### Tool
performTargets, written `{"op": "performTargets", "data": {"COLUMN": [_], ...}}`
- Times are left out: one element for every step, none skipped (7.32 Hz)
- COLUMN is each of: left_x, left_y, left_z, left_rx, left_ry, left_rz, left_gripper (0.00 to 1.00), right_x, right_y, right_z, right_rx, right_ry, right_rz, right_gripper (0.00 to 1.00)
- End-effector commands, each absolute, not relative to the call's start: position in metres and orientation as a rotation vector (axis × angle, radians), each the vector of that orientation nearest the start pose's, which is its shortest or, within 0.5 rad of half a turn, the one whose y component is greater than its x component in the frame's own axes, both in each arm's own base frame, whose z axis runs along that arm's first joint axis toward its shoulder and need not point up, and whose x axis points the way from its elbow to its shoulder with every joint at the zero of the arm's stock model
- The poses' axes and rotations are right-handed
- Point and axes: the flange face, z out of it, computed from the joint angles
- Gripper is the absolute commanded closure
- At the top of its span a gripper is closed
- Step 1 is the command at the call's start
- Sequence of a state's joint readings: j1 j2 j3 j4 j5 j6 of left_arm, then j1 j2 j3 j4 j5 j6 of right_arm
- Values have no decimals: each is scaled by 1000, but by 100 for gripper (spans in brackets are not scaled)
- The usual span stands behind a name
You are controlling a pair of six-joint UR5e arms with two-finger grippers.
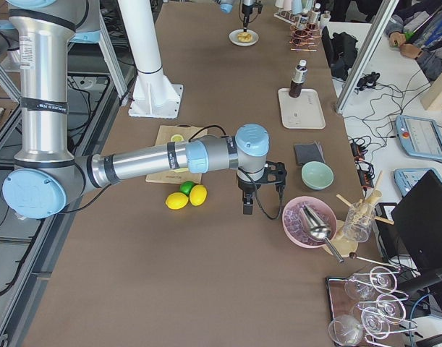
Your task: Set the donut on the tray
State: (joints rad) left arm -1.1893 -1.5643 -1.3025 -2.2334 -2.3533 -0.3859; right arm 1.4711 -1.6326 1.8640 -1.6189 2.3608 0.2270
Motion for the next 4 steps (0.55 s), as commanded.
{"op": "performTargets", "data": {"left_x": [129,135,141,145], "left_y": [-492,-502,-514,-524], "left_z": [706,689,657,627], "left_rx": [70,51,1,-20], "left_ry": [871,938,1019,1044], "left_rz": [157,155,66,-20], "left_gripper": [100,100,100,100], "right_x": [17,19,20,20], "right_y": [-470,-470,-469,-469], "right_z": [544,540,536,535], "right_rx": [50,59,67,69], "right_ry": [-806,-807,-808,-808], "right_rz": [47,48,49,49], "right_gripper": [0,0,0,0]}}
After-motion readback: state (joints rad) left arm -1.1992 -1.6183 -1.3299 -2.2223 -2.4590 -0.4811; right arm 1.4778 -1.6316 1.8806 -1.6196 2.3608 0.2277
